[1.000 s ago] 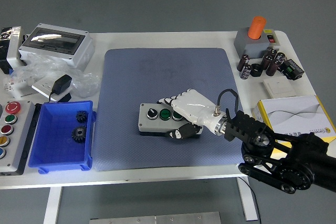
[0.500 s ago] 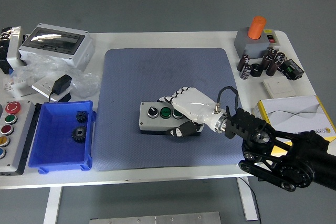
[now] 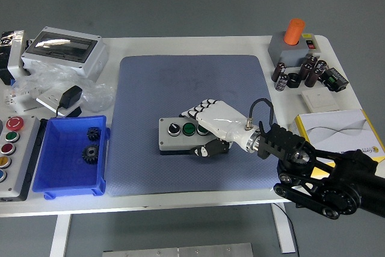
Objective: Pick up the button,place it on the desk,press the button,press the button
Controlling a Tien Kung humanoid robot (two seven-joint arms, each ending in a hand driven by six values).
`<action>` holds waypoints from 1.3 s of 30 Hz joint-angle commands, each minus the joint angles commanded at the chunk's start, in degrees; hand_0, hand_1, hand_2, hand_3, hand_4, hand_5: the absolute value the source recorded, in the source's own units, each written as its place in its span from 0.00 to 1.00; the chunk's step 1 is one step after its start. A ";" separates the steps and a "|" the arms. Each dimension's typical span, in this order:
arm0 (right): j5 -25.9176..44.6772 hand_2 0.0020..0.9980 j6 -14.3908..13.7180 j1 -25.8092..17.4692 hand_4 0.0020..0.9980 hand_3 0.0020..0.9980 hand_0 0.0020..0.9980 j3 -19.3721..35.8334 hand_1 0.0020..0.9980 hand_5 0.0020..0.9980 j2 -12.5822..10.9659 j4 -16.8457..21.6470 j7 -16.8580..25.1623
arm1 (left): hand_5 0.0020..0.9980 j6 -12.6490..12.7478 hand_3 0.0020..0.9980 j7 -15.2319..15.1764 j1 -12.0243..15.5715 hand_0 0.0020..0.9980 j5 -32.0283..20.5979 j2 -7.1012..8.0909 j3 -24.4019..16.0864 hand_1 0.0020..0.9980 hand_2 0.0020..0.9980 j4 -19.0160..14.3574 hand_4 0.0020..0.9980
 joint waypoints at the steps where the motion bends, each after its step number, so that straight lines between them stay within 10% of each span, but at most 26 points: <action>1: 0.87 0.87 0.03 -0.05 0.69 0.94 0.84 -0.01 0.82 0.03 -0.08 0.19 0.01 | 0.20 -0.03 0.71 -0.02 0.02 0.63 -0.04 -0.01 0.03 0.62 0.56 0.00 0.76; 18: 11.75 0.87 3.95 -0.88 0.73 0.98 0.82 3.57 0.82 0.06 -2.75 5.85 1.58 | 0.20 -0.61 0.71 -0.72 0.06 0.63 0.19 -0.07 -0.26 0.62 0.56 0.00 0.76; 30: 11.93 0.90 6.52 -4.61 0.76 0.99 0.82 14.11 0.82 0.08 -11.94 18.45 -1.12 | 0.20 -0.86 0.71 -1.41 0.25 0.63 -0.09 -0.17 -0.54 0.62 0.56 0.00 0.76; 39: 12.35 0.77 19.62 -2.52 0.74 0.93 0.75 16.32 0.74 0.13 -16.46 22.83 -12.10 | 0.19 -0.71 0.71 -1.34 0.12 0.63 0.13 0.00 -0.83 0.62 0.56 0.00 0.77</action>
